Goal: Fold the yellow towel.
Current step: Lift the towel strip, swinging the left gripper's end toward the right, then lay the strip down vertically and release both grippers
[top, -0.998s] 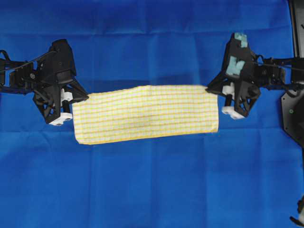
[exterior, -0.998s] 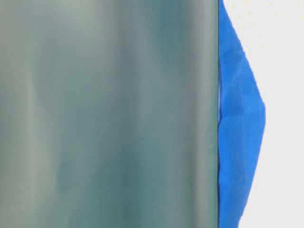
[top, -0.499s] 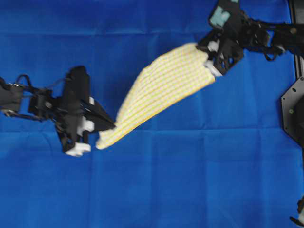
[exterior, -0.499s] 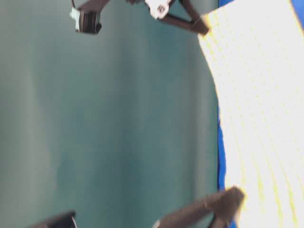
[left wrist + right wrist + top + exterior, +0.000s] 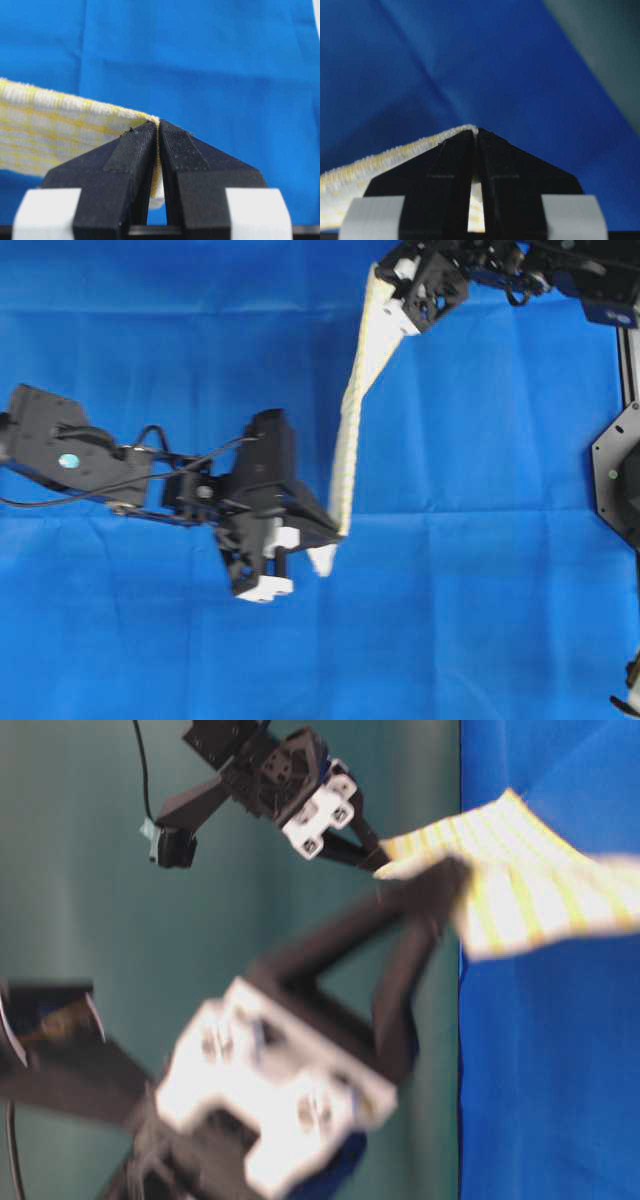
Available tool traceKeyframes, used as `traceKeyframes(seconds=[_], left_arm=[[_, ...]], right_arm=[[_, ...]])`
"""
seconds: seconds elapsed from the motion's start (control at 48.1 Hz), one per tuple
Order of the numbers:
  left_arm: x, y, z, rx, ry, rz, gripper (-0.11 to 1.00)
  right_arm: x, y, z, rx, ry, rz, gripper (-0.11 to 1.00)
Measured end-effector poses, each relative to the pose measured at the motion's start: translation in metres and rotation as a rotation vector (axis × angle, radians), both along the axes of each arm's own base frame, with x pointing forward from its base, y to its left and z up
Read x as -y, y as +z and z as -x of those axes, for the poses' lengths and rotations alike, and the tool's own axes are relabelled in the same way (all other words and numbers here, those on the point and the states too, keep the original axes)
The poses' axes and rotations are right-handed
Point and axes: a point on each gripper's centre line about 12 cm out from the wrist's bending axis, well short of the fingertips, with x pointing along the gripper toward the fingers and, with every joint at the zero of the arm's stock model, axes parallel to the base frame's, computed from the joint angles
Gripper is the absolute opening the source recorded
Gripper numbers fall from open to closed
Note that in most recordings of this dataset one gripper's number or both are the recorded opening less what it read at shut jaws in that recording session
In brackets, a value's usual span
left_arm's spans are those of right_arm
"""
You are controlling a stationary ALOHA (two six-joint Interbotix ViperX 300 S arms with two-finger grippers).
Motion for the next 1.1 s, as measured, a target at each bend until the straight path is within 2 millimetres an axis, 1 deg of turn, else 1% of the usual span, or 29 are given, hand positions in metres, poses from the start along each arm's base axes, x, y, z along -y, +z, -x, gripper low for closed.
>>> traceKeyframes(seconds=[0.208,0.374,0.665,0.936,1.102], left_arm=[[0.002,0.005,-0.035,0.038,0.005,0.002,0.02],[0.003,0.005,-0.050,0.052,0.010,0.005,0.01],[0.004,0.004,-0.062,0.064,0.009,0.001,0.02],[0.004,0.007,-0.071,0.081,0.009,-0.002,0.01],[0.004,0.005,-0.075,0.081,0.008,-0.003,0.01]], right_arm=[[0.007,0.004,-0.008,0.003,0.009,0.025,0.02],[0.009,0.004,-0.006,-0.004,0.010,0.032,0.02],[0.009,0.006,0.004,-0.011,0.005,0.044,0.02],[0.007,0.015,0.006,0.002,0.009,0.062,0.02],[0.007,0.014,0.008,-0.012,0.008,0.056,0.02]])
